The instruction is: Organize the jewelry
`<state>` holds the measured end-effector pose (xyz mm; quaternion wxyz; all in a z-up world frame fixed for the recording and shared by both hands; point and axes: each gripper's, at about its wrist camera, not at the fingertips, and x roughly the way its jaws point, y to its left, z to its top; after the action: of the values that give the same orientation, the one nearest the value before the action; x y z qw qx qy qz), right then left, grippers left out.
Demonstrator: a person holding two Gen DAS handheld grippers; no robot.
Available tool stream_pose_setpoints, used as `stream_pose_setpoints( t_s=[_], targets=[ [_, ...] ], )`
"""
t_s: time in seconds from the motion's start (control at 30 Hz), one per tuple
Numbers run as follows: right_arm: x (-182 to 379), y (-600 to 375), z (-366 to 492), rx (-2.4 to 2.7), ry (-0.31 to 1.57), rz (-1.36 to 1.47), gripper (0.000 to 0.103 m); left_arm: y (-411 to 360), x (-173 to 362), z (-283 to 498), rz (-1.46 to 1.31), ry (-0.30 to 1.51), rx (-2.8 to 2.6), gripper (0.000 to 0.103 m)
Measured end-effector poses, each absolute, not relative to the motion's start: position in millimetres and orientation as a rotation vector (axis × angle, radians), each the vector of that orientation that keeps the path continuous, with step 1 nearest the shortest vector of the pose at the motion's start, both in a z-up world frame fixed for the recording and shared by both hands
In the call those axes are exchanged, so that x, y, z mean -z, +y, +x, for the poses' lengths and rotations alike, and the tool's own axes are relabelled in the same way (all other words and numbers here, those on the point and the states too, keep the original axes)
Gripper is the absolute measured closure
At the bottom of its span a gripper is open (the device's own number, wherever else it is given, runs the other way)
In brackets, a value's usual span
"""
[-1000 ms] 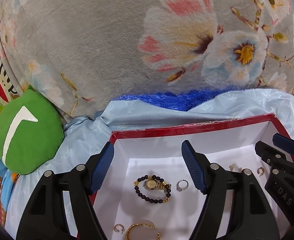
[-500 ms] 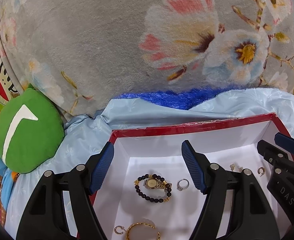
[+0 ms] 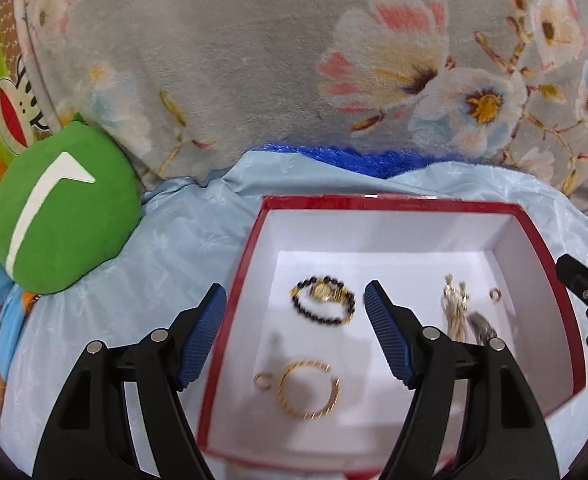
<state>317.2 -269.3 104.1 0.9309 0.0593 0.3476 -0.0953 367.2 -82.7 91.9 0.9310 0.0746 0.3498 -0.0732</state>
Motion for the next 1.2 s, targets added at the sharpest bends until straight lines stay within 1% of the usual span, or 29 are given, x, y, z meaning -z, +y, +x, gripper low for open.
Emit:
stream_pose_setpoints(
  t_s=[0.23, 0.37, 0.47, 0.63, 0.73, 0.8, 1.2],
  targets=[
    [-93.6, -253.5, 275.5, 0.182, 0.741, 0.149, 0.04, -68.6, -100.2, 326.2, 0.203, 0.729, 0.127, 0.034],
    [-93.5, -243.2, 265.7, 0.191, 0.741, 0.138, 0.04, -65.3, -105.9, 318.4, 0.181, 0.729, 0.134, 0.033],
    [-90.0, -236.8, 264.1, 0.22, 0.749, 0.106, 0.038, -66.5, -106.0, 314.4, 0.17, 0.731, 0.14, 0.033],
    [-81.5, -234.5, 264.3, 0.224, 0.761, 0.113, 0.037, -69.6, -96.0, 312.3, 0.168, 0.743, 0.134, 0.032],
    [-78.4, -236.5, 265.5, 0.238, 0.755, 0.124, 0.035, -72.1, -90.1, 313.8, 0.181, 0.737, 0.113, 0.026],
    [-76.2, -239.3, 267.6, 0.252, 0.751, 0.129, 0.034, -74.7, -85.8, 314.9, 0.193, 0.73, 0.103, 0.024],
    [-69.7, -238.5, 271.3, 0.27, 0.776, 0.082, 0.032, -81.5, -69.3, 318.0, 0.225, 0.761, 0.098, 0.024]
  ],
)
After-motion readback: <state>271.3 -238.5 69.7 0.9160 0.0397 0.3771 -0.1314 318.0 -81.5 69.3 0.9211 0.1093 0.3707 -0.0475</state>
